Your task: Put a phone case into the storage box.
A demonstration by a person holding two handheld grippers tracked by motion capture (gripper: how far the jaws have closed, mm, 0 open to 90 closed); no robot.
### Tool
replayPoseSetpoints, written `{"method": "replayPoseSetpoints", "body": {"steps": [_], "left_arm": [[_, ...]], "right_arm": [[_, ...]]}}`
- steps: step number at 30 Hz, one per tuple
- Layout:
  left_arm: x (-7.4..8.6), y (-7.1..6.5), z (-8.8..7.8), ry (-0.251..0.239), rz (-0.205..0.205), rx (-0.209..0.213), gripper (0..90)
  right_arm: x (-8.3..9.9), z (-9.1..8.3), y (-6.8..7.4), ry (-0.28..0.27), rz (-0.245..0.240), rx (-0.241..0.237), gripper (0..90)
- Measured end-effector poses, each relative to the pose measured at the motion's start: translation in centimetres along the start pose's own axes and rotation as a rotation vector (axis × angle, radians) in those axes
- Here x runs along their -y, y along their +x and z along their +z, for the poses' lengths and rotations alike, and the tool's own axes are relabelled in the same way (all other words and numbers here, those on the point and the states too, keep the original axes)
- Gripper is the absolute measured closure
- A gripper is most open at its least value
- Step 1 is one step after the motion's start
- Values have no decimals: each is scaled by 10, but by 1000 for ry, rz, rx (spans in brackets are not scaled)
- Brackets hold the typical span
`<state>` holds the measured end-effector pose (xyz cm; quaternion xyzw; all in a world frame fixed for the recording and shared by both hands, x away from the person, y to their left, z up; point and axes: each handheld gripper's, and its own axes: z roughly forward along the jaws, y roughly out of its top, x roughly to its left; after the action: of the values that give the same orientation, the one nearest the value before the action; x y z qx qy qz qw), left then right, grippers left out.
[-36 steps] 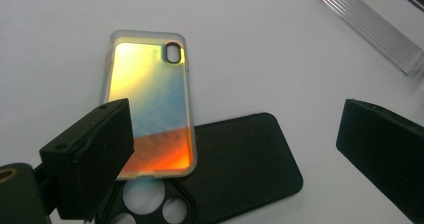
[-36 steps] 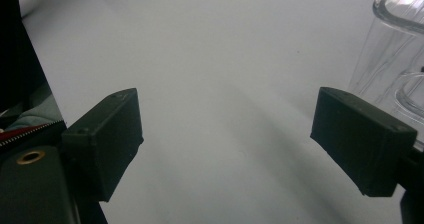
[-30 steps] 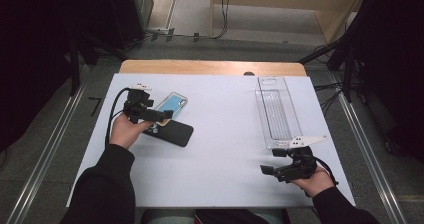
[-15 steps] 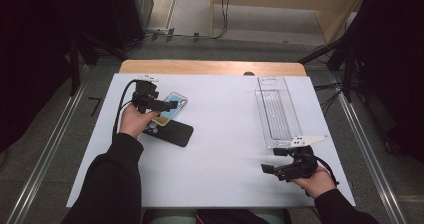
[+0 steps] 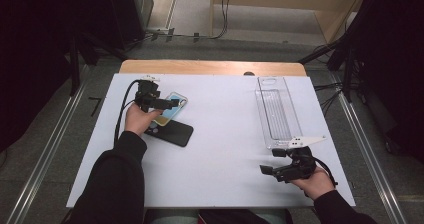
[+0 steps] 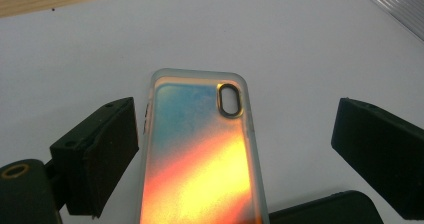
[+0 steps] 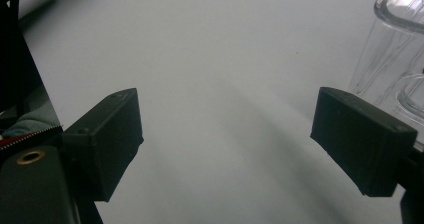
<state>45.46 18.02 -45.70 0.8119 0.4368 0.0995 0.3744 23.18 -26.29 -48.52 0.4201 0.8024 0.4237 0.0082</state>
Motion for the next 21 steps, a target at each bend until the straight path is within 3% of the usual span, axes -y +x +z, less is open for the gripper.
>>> {"method": "replayPoseSetpoints", "body": {"steps": [5, 10, 14, 21], "left_arm": [[3, 2, 8, 5, 6, -24, 47], [8, 3, 14, 25, 12, -12, 48], [12, 3, 19, 47, 21, -39, 47], [23, 7, 27, 71, -1, -40, 48]], "right_arm": [[0, 0, 0, 7, -1, 0, 113], [1, 0, 0, 5, 0, 2, 113], [1, 1, 1, 9, -5, -1, 113], [1, 0, 1, 9, -3, -3, 113]]}}
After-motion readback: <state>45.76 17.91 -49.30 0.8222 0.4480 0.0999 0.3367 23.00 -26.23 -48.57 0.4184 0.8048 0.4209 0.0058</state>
